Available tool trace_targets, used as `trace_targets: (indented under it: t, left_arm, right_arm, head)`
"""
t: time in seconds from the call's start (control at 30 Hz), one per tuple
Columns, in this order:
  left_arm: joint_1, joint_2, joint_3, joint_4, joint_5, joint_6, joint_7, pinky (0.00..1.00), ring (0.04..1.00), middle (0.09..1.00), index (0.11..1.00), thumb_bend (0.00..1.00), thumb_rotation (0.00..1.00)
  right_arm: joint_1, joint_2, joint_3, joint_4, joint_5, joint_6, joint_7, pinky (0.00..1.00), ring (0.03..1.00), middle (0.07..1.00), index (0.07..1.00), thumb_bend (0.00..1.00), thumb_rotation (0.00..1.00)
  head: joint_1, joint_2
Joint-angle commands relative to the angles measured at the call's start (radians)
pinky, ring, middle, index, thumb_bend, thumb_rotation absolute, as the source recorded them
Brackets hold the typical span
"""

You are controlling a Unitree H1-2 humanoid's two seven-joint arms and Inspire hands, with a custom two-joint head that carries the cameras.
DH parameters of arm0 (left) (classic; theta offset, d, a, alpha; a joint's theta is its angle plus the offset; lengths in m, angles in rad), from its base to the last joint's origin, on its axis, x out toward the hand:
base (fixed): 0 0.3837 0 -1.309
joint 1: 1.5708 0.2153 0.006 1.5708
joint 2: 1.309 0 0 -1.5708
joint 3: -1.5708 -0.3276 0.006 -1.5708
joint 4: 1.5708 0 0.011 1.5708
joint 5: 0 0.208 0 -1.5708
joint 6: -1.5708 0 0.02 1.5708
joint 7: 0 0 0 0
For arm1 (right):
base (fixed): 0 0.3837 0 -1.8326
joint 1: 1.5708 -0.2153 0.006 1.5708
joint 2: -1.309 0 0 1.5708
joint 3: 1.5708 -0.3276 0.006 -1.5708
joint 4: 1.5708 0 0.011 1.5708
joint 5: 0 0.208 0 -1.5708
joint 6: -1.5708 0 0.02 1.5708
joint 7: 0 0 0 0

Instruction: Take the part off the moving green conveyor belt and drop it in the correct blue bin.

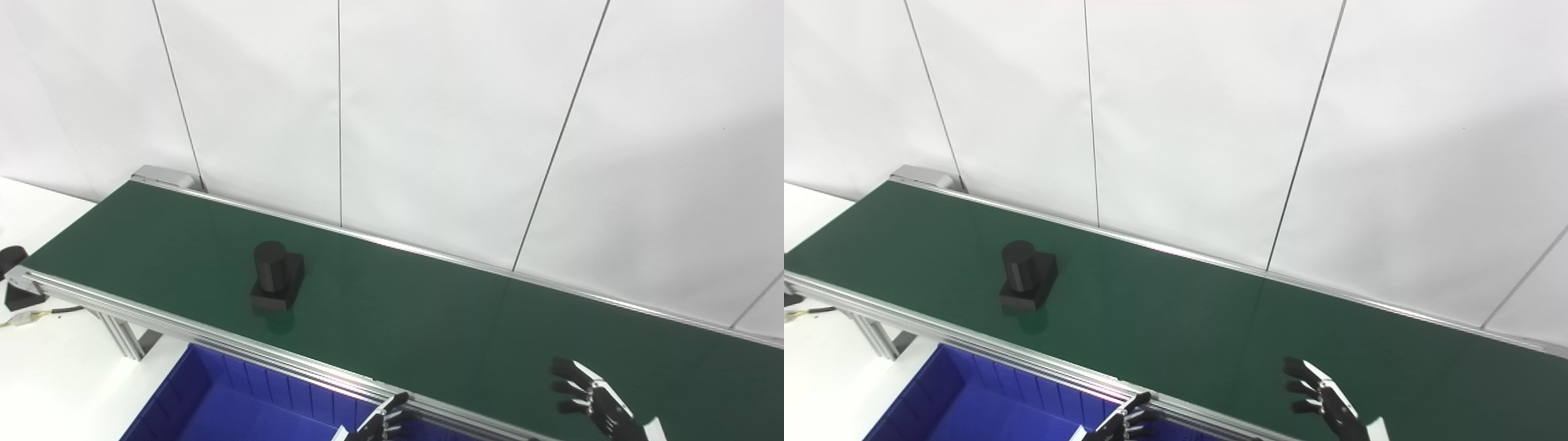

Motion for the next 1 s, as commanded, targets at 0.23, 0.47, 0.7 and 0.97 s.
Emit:
trace_targets:
  t: [0.23,0.47,0.7,0.97]
  left_arm:
    - [-0.002,0.009,0.008,-0.032,0.007,-0.042,-0.013,0.71,0.798,0.863,0.943,0.83,0.57]
    - [-0.004,0.007,0.010,-0.031,0.005,-0.043,-0.017,0.71,0.794,0.861,0.942,0.82,0.57]
    - [-0.005,0.004,0.010,-0.033,0.008,-0.043,-0.017,0.70,0.795,0.860,0.940,0.83,0.59]
    - [-0.002,0.004,0.005,-0.042,0.007,-0.042,-0.018,0.70,0.790,0.858,0.940,0.82,0.59]
  right_arm:
    - [-0.078,0.015,0.013,-0.042,-0.027,0.054,0.012,0.67,0.784,0.836,0.850,0.65,0.41]
    - [-0.146,0.028,0.026,0.012,-0.032,0.078,0.019,0.70,0.800,0.849,0.857,0.64,0.42]
    - [-0.221,0.037,0.037,0.093,-0.026,0.096,0.030,0.74,0.830,0.867,0.872,0.62,0.36]
    - [-0.308,0.052,0.072,0.188,-0.059,0.094,0.028,0.74,0.835,0.875,0.882,0.64,0.41]
  head:
    - [0.001,0.003]
    - [0.002,0.003]
    - [0.003,0.011]
    - [0.002,0.016]
